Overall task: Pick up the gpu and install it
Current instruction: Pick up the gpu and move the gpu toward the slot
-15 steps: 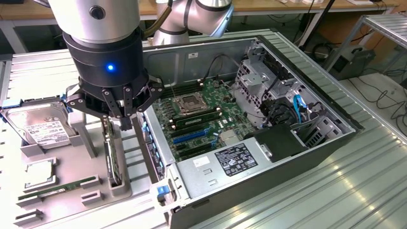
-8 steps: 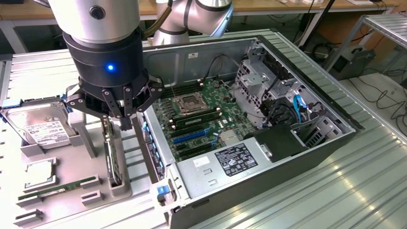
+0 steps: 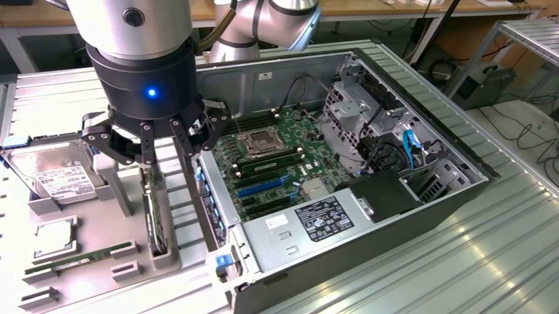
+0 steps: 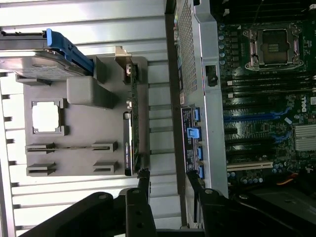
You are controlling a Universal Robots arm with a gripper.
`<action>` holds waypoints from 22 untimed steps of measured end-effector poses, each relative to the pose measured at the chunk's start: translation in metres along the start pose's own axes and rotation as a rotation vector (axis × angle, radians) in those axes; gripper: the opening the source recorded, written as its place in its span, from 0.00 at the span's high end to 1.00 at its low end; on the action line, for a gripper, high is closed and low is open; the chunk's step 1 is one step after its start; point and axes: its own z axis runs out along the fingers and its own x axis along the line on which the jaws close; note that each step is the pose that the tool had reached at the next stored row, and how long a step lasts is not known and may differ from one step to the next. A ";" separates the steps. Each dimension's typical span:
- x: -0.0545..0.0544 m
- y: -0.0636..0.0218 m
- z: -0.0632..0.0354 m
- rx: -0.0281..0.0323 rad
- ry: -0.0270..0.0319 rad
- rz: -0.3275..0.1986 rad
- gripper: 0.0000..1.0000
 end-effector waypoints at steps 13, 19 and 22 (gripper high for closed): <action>0.003 -0.0003 0.0008 0.0000 -0.0001 0.000 0.58; 0.005 -0.0004 0.0015 0.0001 0.0002 0.000 0.58; 0.005 -0.0005 0.0021 0.0000 -0.0001 0.000 0.58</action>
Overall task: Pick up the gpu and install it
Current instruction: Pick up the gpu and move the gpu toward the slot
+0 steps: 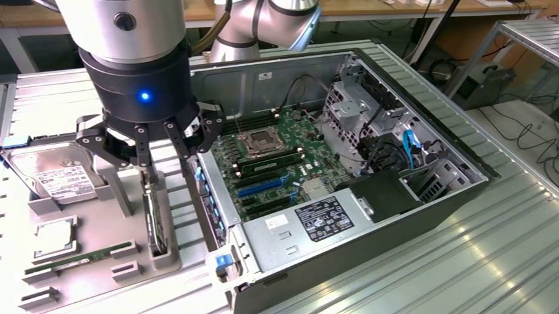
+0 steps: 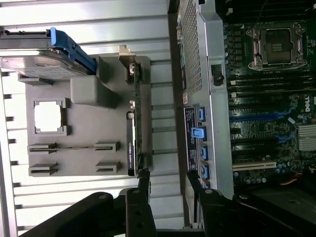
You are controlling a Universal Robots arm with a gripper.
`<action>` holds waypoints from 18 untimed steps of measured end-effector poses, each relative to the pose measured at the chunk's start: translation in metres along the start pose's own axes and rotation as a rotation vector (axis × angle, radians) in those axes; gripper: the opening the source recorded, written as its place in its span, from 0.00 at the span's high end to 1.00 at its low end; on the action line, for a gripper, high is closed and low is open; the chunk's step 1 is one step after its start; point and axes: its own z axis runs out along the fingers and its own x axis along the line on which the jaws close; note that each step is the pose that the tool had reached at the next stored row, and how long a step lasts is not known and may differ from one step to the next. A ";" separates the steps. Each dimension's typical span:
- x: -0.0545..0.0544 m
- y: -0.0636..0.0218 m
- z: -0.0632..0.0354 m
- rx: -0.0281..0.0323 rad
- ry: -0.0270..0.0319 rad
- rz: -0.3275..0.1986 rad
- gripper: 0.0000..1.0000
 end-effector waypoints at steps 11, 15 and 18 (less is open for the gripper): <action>0.003 -0.0003 0.0011 0.0000 0.0000 0.000 0.58; 0.004 -0.0004 0.0015 0.0000 0.0000 0.000 0.58; 0.004 -0.0005 0.0020 0.0000 0.0000 0.000 0.58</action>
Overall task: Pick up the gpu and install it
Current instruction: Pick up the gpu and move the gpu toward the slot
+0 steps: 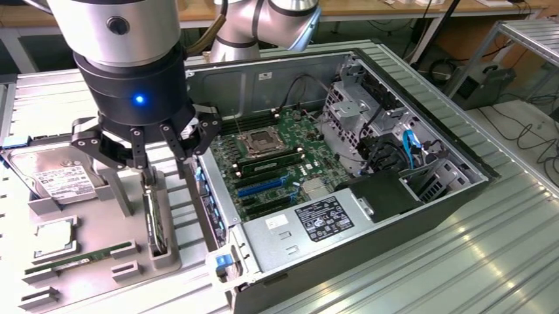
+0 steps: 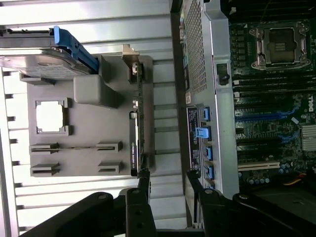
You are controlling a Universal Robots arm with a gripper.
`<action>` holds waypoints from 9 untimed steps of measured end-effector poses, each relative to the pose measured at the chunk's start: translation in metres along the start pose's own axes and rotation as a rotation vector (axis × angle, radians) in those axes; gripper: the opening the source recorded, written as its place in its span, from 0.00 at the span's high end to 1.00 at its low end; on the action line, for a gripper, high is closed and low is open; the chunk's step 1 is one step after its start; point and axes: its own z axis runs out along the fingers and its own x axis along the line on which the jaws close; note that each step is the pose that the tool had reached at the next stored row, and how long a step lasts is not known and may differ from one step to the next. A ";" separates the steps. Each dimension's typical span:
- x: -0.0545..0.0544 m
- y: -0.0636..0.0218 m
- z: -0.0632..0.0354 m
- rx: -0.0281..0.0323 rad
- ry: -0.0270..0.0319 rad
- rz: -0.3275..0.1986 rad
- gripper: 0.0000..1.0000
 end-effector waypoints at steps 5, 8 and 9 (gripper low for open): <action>0.001 -0.0002 0.0006 0.0001 0.0001 0.000 0.58; 0.001 -0.0002 0.0011 0.0000 0.0000 0.000 0.58; 0.001 -0.0002 0.0014 0.0000 0.0001 0.000 0.58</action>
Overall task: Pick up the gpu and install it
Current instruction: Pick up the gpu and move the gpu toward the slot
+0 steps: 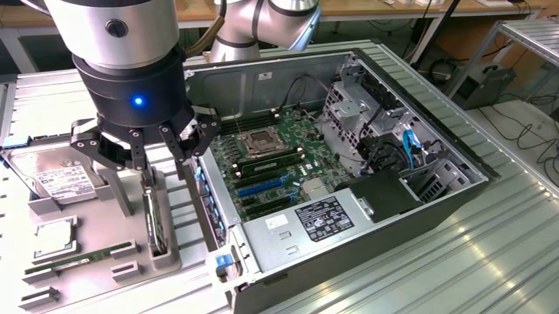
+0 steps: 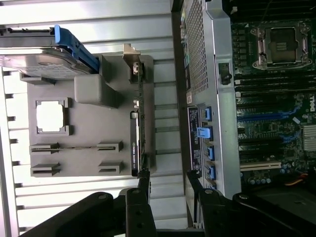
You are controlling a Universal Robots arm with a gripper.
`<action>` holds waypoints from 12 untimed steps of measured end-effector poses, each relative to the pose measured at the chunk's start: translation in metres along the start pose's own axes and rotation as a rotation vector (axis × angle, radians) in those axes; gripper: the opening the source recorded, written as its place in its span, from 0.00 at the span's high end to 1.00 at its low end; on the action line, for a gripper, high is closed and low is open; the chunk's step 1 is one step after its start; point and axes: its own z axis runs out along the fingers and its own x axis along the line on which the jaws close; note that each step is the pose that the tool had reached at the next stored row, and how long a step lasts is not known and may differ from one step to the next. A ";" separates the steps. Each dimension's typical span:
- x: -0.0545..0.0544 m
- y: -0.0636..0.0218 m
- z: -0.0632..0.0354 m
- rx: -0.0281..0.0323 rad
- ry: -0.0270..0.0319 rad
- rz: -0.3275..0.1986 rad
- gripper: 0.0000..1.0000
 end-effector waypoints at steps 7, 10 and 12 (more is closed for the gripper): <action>0.003 -0.0006 0.0045 0.0000 0.0000 0.000 0.58; 0.004 -0.0007 0.0049 0.0000 0.0000 0.000 0.58; 0.004 -0.0007 0.0052 0.0000 0.0000 0.000 0.58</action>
